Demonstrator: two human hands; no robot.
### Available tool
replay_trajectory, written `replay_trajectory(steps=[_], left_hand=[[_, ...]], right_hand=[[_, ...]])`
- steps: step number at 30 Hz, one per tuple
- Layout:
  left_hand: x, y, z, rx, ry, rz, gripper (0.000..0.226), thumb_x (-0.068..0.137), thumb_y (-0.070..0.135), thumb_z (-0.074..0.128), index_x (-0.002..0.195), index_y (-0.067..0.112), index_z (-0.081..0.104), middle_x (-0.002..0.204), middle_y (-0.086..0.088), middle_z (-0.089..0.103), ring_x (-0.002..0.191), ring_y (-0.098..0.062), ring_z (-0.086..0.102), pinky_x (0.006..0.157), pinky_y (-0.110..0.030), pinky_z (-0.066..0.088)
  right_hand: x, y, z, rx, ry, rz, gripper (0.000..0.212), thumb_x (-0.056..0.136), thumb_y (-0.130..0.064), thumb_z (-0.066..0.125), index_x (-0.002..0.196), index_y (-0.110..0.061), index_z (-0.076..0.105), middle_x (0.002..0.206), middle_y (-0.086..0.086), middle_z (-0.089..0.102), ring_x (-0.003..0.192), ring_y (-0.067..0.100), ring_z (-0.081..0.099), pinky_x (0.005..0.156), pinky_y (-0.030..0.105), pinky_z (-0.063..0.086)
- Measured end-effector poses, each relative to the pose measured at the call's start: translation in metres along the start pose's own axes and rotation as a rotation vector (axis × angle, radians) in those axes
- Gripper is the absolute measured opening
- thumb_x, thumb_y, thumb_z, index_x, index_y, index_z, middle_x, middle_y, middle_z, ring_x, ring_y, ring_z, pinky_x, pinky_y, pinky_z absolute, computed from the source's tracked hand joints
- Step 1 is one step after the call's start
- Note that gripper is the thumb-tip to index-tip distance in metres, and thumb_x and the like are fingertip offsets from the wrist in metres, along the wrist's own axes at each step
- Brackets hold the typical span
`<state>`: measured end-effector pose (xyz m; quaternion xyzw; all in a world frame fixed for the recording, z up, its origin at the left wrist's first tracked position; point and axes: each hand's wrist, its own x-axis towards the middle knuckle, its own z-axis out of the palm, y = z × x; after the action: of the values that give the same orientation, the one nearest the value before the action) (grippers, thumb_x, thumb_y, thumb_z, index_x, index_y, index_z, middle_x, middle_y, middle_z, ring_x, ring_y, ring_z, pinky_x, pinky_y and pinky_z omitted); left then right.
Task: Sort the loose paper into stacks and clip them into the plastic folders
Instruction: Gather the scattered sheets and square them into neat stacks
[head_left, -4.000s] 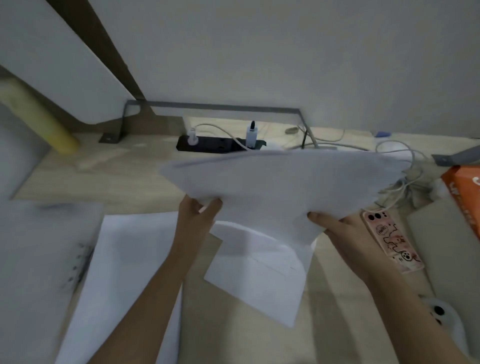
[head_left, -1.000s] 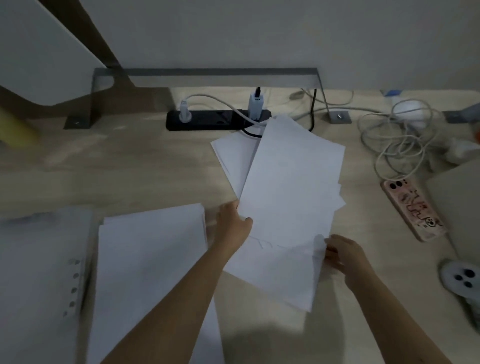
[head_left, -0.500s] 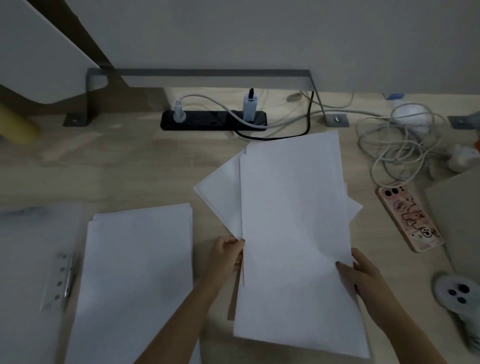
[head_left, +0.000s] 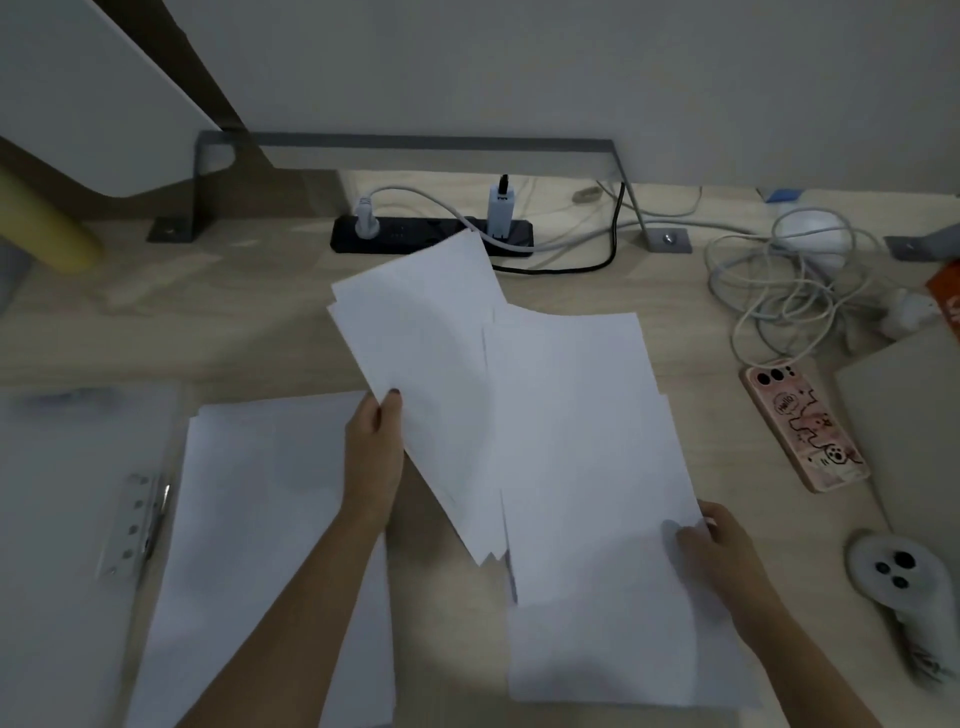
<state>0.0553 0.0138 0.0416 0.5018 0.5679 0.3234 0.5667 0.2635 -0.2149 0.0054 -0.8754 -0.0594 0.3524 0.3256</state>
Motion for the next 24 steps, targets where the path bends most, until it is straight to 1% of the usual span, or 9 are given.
replay_trajectory(steps=[2,4,7,10,13,18,20,22,24], left_hand=[[-0.004,0.010,-0.013,-0.021,0.009,0.066,0.022,0.098,0.022,0.042,0.090,0.032,0.060,0.090,0.010,0.062,0.087,-0.015,0.060,0.083,-0.039,0.049],[-0.009,0.022,-0.028,-0.044,0.034,0.105,0.026,0.097,0.023,0.043,0.084,0.037,0.061,0.083,0.011,0.058,0.079,-0.013,0.055,0.076,-0.038,0.046],[-0.016,0.037,-0.048,-0.076,0.021,0.119,0.026,0.096,0.027,0.046,0.078,0.039,0.061,0.083,0.008,0.055,0.085,-0.019,0.052,0.076,-0.042,0.046],[-0.027,0.046,-0.060,-0.089,-0.016,0.092,0.020,0.096,0.026,0.046,0.089,0.035,0.063,0.094,0.008,0.062,0.095,-0.018,0.059,0.082,-0.044,0.051],[-0.038,0.049,-0.073,-0.105,-0.014,0.135,0.020,0.096,0.025,0.045,0.100,0.031,0.064,0.101,0.009,0.067,0.097,-0.010,0.062,0.080,-0.036,0.053],[-0.048,0.040,-0.083,-0.146,-0.007,0.096,0.035,0.096,0.023,0.047,0.065,0.029,0.060,0.065,0.016,0.061,0.076,-0.009,0.061,0.072,-0.032,0.050],[-0.050,0.030,-0.075,-0.134,-0.023,0.044,0.027,0.095,0.023,0.048,0.071,0.025,0.059,0.074,0.009,0.062,0.081,-0.013,0.059,0.074,-0.034,0.047],[-0.053,0.017,-0.060,-0.085,-0.075,0.006,0.016,0.095,0.025,0.049,0.085,0.022,0.061,0.088,0.004,0.063,0.088,-0.015,0.059,0.077,-0.035,0.046],[-0.054,0.005,-0.040,-0.032,-0.120,-0.008,0.014,0.095,0.022,0.047,0.093,0.024,0.061,0.088,0.009,0.063,0.083,-0.006,0.059,0.075,-0.027,0.046]], right_hand=[[0.002,0.000,-0.003,0.004,0.035,0.003,0.023,0.088,-0.004,0.050,0.110,-0.011,0.054,0.097,0.015,0.060,0.084,0.029,0.055,0.062,0.031,0.041],[0.002,-0.001,-0.005,-0.010,0.052,-0.003,0.029,0.088,-0.002,0.049,0.116,-0.008,0.052,0.099,0.016,0.058,0.085,0.029,0.053,0.064,0.032,0.039],[0.001,-0.006,-0.004,-0.033,0.075,-0.006,0.034,0.086,0.003,0.046,0.119,-0.006,0.051,0.097,0.015,0.056,0.084,0.029,0.052,0.067,0.033,0.037],[-0.002,-0.010,-0.003,-0.052,0.092,0.009,0.035,0.086,0.005,0.045,0.119,-0.004,0.051,0.096,0.015,0.055,0.083,0.030,0.051,0.068,0.033,0.036],[-0.005,-0.014,-0.001,-0.076,0.092,0.019,0.037,0.084,0.005,0.046,0.119,-0.004,0.051,0.101,0.020,0.058,0.087,0.033,0.051,0.076,0.038,0.041],[-0.010,-0.015,-0.003,-0.083,0.046,0.020,0.040,0.083,0.000,0.051,0.122,-0.004,0.049,0.101,0.016,0.053,0.091,0.032,0.049,0.078,0.040,0.039],[-0.012,-0.014,-0.003,-0.067,0.008,-0.010,0.043,0.079,-0.004,0.055,0.122,-0.002,0.050,0.106,0.020,0.056,0.095,0.036,0.052,0.081,0.040,0.042],[-0.014,-0.016,-0.003,-0.022,-0.069,-0.016,0.034,0.087,0.002,0.051,0.121,0.002,0.052,0.111,0.024,0.057,0.099,0.038,0.055,0.080,0.037,0.044],[-0.015,-0.020,-0.003,0.048,-0.178,0.026,0.023,0.092,0.001,0.044,0.111,0.001,0.057,0.102,0.022,0.059,0.089,0.033,0.056,0.067,0.031,0.044]])
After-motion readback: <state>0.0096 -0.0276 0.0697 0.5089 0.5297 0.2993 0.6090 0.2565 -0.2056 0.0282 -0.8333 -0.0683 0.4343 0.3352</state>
